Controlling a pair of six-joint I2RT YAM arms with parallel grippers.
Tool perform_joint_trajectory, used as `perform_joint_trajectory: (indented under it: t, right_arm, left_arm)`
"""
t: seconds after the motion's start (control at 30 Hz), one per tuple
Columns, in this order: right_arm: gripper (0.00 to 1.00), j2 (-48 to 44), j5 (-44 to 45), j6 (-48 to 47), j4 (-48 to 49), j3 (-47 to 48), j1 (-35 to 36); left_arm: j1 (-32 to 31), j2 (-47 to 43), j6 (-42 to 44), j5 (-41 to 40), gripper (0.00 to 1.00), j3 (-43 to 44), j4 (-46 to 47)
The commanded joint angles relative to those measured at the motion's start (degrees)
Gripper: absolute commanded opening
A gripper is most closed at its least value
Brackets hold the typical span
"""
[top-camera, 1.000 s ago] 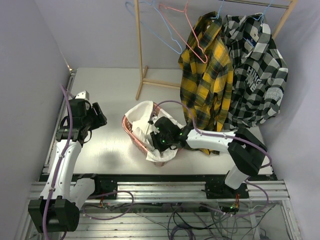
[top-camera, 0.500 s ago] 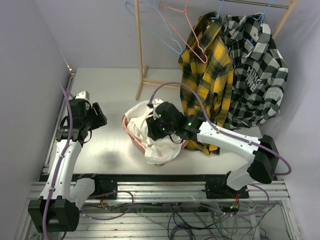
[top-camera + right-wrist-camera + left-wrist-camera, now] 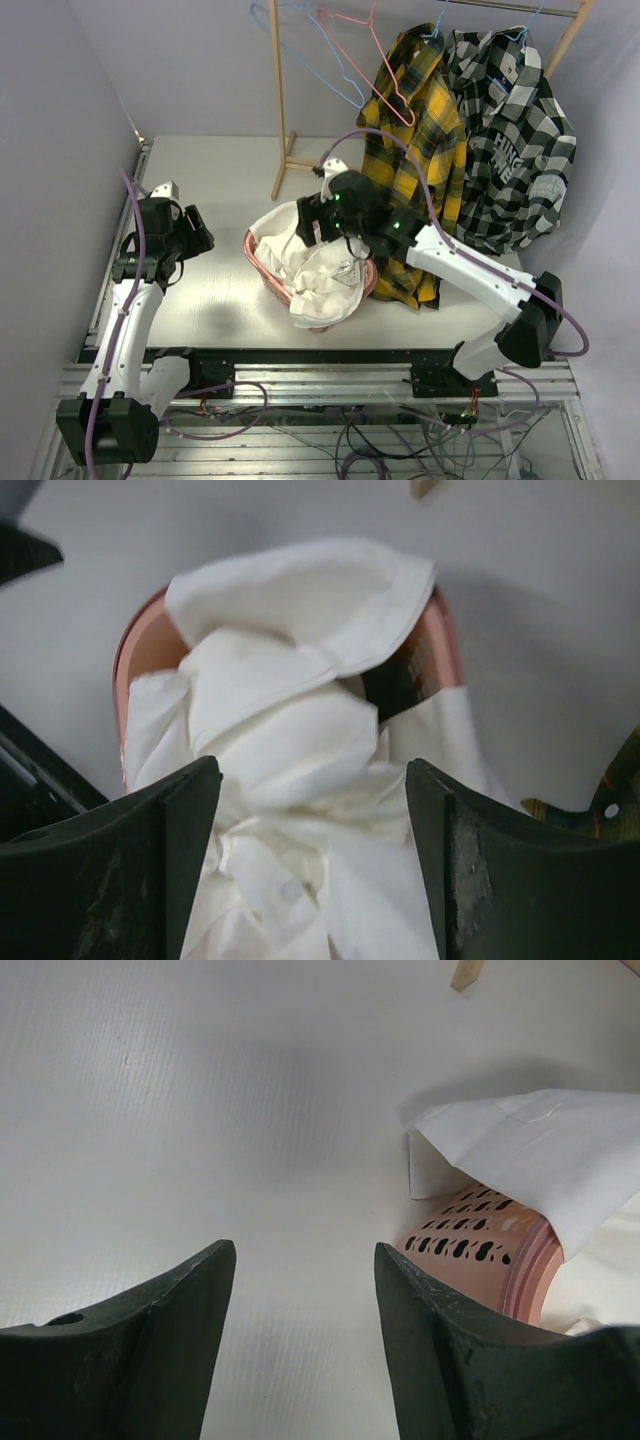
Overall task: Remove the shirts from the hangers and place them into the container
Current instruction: Place the shirt in the bin.
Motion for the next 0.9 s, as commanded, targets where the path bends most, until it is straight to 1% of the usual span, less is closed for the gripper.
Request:
perform_joint_trajectory:
  t: [0.0, 0.1, 0.23, 0.3, 0.6, 0.87]
  right_arm:
    - [0.72, 4.0, -10.3, 1.7, 8.2, 2.4, -7.0]
    - [0.67, 6.5, -12.7, 1.7, 9.9, 5.0, -7.9]
    - [0.62, 10.7, -15.5, 1.4, 7.9, 9.8, -8.2]
    - [0.59, 12.1, -16.5, 1.5, 7.5, 10.4, -8.2]
    - [0.58, 10.6, -15.9, 3.2, 9.0, 4.0, -8.8]
    - [0.56, 11.4, -16.5, 3.7, 10.7, 1.4, -10.0]
  left_arm:
    - [-0.4, -0.5, 0.4, 1.3, 0.69, -0.6, 0.7]
    - [-0.6, -0.5, 0.4, 1.3, 0.69, -0.6, 0.7]
    - [-0.5, -0.4, 0.4, 1.4, 0.69, -0.6, 0.6]
    - [-0.6, -0.5, 0.5, 1.3, 0.69, -0.5, 0.6]
    - [-0.6, -0.5, 0.6, 1.8, 0.69, -0.6, 0.7]
    - [-0.6, -0.6, 0.6, 1.7, 0.69, -0.7, 0.8]
